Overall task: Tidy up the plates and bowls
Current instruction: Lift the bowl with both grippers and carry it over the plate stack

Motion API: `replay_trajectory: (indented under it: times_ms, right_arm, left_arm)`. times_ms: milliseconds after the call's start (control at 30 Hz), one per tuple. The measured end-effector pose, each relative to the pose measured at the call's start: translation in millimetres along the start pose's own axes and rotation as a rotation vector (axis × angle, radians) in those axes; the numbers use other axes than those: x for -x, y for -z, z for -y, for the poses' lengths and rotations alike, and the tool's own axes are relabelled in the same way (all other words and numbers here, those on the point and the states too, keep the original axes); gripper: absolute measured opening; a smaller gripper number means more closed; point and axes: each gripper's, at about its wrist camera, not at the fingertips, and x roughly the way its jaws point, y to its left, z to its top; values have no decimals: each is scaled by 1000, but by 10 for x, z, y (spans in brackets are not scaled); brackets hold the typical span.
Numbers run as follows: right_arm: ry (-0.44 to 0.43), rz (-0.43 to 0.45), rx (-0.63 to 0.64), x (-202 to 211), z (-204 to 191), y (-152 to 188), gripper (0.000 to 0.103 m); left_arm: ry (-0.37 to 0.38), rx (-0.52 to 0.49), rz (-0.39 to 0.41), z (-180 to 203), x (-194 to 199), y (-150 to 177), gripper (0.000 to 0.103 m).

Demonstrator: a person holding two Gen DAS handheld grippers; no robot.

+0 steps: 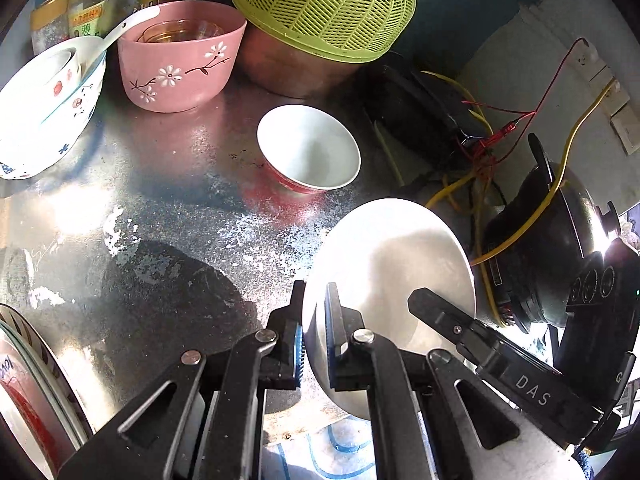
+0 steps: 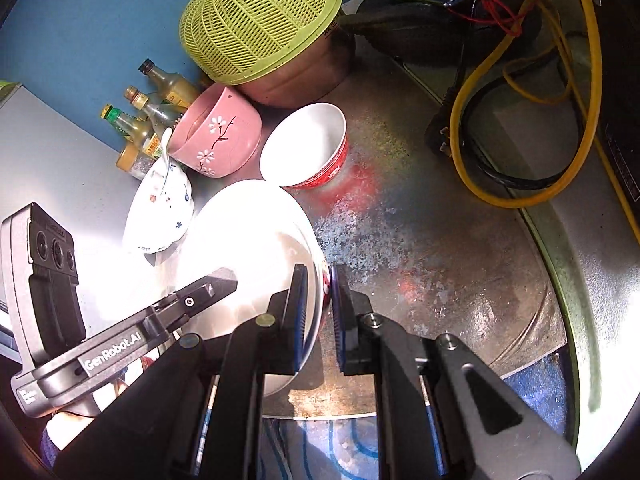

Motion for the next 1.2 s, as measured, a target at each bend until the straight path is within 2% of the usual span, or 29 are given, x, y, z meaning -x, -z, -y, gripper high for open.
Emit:
replay_trajectory:
  times_ms: [433,1200]
  right_arm:
    - [-56,-57,111,-48,-495,168,13]
    - [-147,-151,281,-378,-1416,528,13]
  left_arm:
    - [-58,86,69,-396,493,197,6]
    - [-161,243,160,-1183,1152,541,6]
